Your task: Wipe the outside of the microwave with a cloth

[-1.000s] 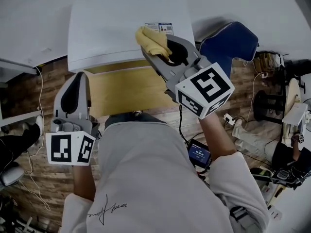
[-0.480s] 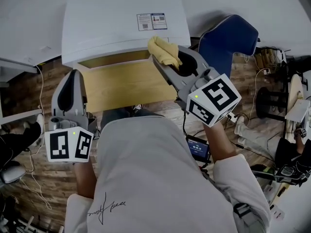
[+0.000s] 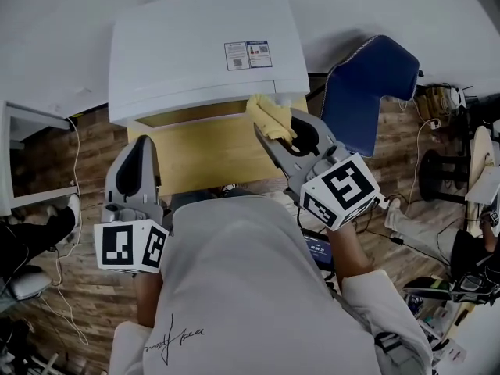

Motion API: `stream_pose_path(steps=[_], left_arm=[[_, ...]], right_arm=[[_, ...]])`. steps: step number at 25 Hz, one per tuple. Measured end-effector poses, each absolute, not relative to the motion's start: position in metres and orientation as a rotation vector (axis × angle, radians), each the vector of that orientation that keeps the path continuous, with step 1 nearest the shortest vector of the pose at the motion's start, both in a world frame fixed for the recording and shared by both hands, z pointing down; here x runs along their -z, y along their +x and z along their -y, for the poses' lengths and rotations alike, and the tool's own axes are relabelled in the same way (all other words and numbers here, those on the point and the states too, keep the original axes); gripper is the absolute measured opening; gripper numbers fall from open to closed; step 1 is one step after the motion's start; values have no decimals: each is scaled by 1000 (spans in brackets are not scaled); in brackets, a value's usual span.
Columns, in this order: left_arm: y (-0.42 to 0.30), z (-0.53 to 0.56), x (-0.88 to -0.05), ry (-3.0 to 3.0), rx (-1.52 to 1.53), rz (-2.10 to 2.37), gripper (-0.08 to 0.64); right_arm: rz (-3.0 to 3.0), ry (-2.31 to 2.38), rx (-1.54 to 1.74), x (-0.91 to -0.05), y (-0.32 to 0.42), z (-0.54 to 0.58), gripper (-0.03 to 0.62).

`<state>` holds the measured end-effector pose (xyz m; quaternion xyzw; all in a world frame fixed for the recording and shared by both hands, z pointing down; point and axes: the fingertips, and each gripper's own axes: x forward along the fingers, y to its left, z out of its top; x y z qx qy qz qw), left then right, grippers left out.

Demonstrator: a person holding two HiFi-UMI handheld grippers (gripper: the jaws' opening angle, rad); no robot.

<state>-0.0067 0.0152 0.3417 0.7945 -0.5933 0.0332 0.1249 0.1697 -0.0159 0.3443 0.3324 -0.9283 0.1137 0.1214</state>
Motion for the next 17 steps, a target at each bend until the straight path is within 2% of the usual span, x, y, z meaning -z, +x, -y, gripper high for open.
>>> stream_pose_path(steps=[17], left_arm=[[16,-16,-336,2419,-182,1721,-6]], right_arm=[[2688,1136,-268,-339,202,32,120]])
